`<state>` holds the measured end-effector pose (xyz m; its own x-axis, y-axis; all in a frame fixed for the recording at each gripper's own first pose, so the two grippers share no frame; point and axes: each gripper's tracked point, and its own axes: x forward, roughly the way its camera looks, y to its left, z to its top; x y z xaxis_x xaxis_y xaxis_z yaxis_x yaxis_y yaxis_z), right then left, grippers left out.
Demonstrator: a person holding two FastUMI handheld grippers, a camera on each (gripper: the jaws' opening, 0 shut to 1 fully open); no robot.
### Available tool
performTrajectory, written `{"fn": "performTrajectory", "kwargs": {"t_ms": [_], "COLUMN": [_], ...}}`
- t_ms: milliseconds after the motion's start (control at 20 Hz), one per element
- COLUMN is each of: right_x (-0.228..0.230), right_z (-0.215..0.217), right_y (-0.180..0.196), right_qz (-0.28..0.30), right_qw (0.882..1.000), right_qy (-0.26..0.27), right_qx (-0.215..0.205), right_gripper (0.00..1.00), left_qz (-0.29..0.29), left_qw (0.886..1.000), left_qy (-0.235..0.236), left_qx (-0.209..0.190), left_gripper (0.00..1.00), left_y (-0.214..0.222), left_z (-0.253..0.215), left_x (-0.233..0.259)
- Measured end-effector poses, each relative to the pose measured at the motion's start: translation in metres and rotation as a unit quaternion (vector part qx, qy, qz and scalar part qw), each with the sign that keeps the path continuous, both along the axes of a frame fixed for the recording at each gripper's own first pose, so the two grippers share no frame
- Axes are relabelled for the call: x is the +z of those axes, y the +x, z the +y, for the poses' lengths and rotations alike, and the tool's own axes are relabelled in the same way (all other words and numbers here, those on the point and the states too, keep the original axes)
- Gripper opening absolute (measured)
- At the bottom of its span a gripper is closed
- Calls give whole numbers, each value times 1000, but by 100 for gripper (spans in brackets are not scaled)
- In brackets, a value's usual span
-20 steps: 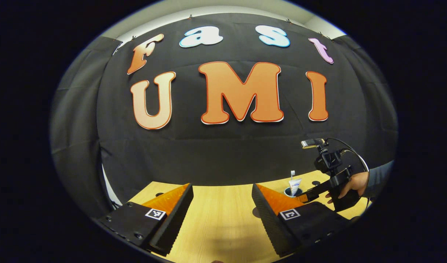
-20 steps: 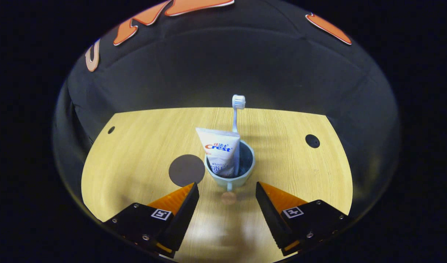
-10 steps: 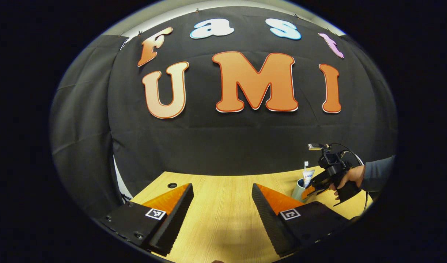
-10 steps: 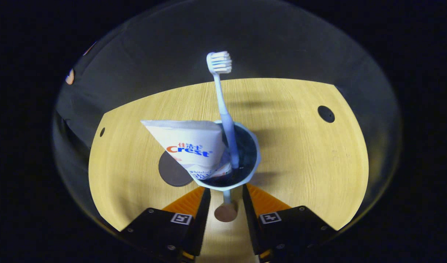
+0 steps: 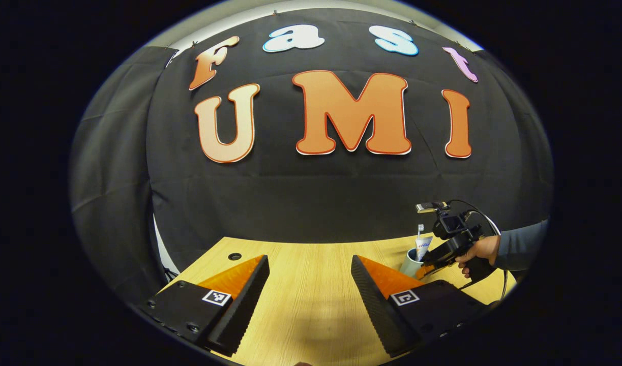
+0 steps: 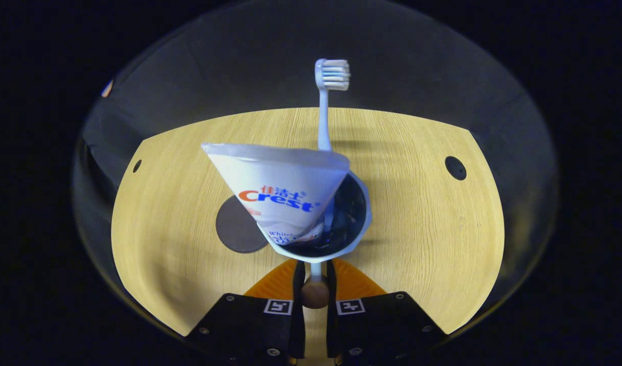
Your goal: Put the toothbrush and toothpaste on the desktop into the cup, then pick up the cup and place it on the coaster on the desktop.
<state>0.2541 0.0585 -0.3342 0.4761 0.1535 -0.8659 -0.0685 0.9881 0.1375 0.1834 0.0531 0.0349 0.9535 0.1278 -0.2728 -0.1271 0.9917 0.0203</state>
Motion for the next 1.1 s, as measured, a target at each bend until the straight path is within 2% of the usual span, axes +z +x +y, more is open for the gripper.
{"fn": "performTrajectory", "kwargs": {"t_ms": [300, 500, 750, 1000, 1100], "right_x": [4, 1, 0, 6, 11], "right_z": [-4, -4, -5, -9, -9], "right_y": [8, 10, 8, 6, 12], "right_qz": [-30, -34, -19, 3, -10], "right_qw": [999, 998, 997, 996, 997], "right_qy": [7, 9, 6, -3, 3], "right_qx": [21, 42, 76, 86, 78], "right_gripper": [16, 17, 16, 17, 25], "left_qz": [2, 0, 9, 11, 8], "left_qw": [1000, 999, 998, 998, 998], "left_qy": [-11, -1, 8, 11, 13], "left_qx": [21, 36, 56, 63, 58], "left_gripper": [98, 98, 98, 98, 98], "left_y": [-16, -34, -50, -55, -55], "left_z": [20, 33, 50, 50, 47], "left_x": [-2, 1, -5, -4, -1]}}
